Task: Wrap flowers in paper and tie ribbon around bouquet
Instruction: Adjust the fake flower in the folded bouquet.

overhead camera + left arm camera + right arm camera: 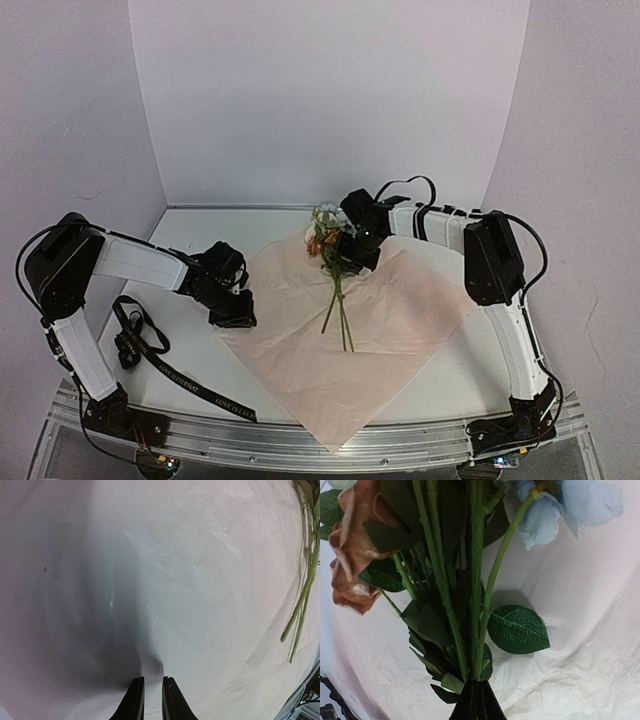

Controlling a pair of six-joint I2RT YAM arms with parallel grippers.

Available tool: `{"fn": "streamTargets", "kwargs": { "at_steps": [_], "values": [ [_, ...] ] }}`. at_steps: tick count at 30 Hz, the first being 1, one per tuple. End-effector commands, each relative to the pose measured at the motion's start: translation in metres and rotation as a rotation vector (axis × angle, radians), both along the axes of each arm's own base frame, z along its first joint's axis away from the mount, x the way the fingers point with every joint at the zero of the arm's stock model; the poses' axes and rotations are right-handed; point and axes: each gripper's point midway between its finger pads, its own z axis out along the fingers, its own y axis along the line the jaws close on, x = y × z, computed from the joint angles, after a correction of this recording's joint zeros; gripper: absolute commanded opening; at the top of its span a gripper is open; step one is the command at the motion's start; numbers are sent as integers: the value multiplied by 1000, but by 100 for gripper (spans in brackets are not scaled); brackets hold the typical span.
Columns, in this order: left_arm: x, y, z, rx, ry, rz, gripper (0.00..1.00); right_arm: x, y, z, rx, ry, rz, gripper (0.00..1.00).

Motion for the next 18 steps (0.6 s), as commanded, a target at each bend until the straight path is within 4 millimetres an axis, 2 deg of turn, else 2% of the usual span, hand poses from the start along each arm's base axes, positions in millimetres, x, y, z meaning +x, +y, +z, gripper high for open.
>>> {"fn": "streamTargets", "kwargs": {
  "at_steps": [1,7,18],
  "values": [
    [-17,14,-29,72,72,-14,14,7,3,29,28,-65,-16,0],
    [-18,14,-30,75,75,-16,14,5,0,48,40,-94,-16,0],
    [-17,14,-30,77,73,-18,14,1,-1,66,72,-114,-19,0]
  ]
}}
